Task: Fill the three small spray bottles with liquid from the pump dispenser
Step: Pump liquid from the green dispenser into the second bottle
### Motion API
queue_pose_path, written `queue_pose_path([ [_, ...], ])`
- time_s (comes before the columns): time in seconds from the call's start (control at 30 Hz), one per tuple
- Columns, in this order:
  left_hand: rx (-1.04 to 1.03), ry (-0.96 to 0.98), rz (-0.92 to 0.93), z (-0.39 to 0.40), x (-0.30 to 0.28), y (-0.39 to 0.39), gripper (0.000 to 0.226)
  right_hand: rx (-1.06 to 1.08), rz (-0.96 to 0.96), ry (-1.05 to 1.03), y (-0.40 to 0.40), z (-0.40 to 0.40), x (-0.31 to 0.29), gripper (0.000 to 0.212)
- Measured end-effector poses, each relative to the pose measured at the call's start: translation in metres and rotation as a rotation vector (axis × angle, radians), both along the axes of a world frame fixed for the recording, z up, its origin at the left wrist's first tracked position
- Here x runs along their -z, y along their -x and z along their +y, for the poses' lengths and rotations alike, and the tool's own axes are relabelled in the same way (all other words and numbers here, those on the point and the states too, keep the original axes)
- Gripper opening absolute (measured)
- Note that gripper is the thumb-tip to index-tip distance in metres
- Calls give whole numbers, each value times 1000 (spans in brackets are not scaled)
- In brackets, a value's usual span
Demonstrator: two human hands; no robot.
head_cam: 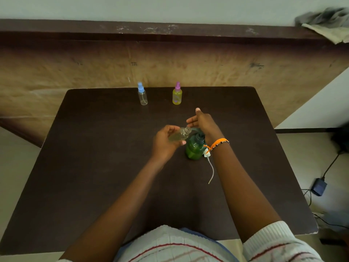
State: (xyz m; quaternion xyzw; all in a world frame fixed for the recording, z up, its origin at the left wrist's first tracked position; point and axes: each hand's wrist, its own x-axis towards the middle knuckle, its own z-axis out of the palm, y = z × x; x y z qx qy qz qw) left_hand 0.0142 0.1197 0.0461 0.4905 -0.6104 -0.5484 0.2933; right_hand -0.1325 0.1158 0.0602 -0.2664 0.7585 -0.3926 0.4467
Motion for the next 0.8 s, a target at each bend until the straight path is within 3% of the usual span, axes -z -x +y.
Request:
queue_pose_path([
  [0.27,54,130,-83,-5,1,7,43,30,-52,-32,1,-2,3,58],
  [0.43,85,302,-93,-3,-3,9,43,99,92,2,1,-3,18,59],
  [0.8,85,372,-92,-6,6,12,43,142,268,-19,-1,1,24,55],
])
